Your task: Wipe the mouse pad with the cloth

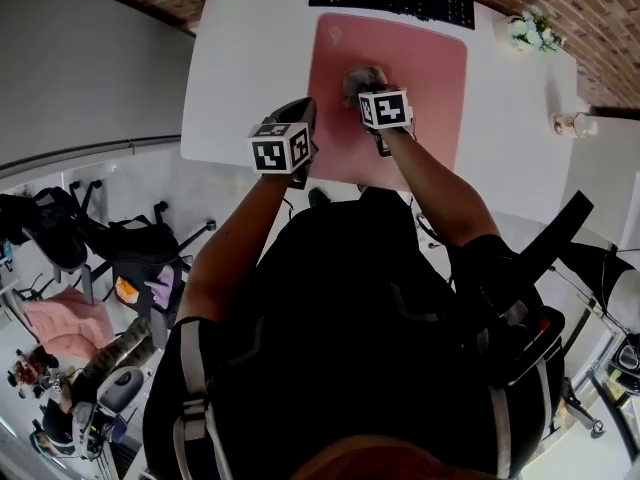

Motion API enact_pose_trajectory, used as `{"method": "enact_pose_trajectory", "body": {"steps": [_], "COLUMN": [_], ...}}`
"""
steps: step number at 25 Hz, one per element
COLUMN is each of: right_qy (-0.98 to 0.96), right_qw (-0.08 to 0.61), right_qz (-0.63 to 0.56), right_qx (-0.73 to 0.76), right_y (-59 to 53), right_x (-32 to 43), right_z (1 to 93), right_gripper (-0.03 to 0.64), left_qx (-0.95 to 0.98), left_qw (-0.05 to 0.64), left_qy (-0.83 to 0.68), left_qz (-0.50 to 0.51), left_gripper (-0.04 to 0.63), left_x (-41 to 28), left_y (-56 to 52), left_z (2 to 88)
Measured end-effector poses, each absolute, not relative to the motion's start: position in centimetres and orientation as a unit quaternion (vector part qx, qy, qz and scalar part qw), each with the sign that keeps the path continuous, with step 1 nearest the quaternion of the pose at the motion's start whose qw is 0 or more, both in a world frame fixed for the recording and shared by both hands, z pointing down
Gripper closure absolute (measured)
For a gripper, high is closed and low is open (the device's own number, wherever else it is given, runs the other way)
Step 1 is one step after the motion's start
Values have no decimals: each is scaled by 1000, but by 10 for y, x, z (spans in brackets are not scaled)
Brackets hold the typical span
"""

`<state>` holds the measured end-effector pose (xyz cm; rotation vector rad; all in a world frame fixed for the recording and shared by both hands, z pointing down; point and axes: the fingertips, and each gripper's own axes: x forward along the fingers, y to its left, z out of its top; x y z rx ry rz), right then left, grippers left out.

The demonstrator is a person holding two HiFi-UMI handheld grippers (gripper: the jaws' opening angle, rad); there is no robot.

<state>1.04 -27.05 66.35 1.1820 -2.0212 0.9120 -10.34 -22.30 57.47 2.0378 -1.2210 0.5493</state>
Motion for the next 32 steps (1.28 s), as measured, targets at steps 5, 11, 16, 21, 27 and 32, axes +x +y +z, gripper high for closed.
{"method": "enact_pose_trajectory", "body": {"steps": [5,11,16,21,27,32], "right_qy": [-751,-735,-715,-696,-672,-652], "right_qw": [300,298,298,297,293,295], "right_qz": [355,363,366,368,377,379], "right_qx": [468,490,516,541,567,587], "right_y": [-268,-262,-256,-251,-236,-228], "right_x": [43,79,117,154,193,226], "right_z": [664,668,670,670,670,669], "right_gripper": [583,583,583,583,583,583], "left_qx": [799,814,818,827,837,839], "left_qw": [331,312,307,295,292,293], "left_qy": [-453,-437,-428,-413,-393,-388], "left_qz": [216,223,231,240,246,244], "left_gripper": [595,595,597,595,597,595], "left_x": [-78,-53,-39,-22,-4,3], "left_y": [-228,-238,-243,-249,-245,-243], "left_z": [570,567,569,567,566,564]}}
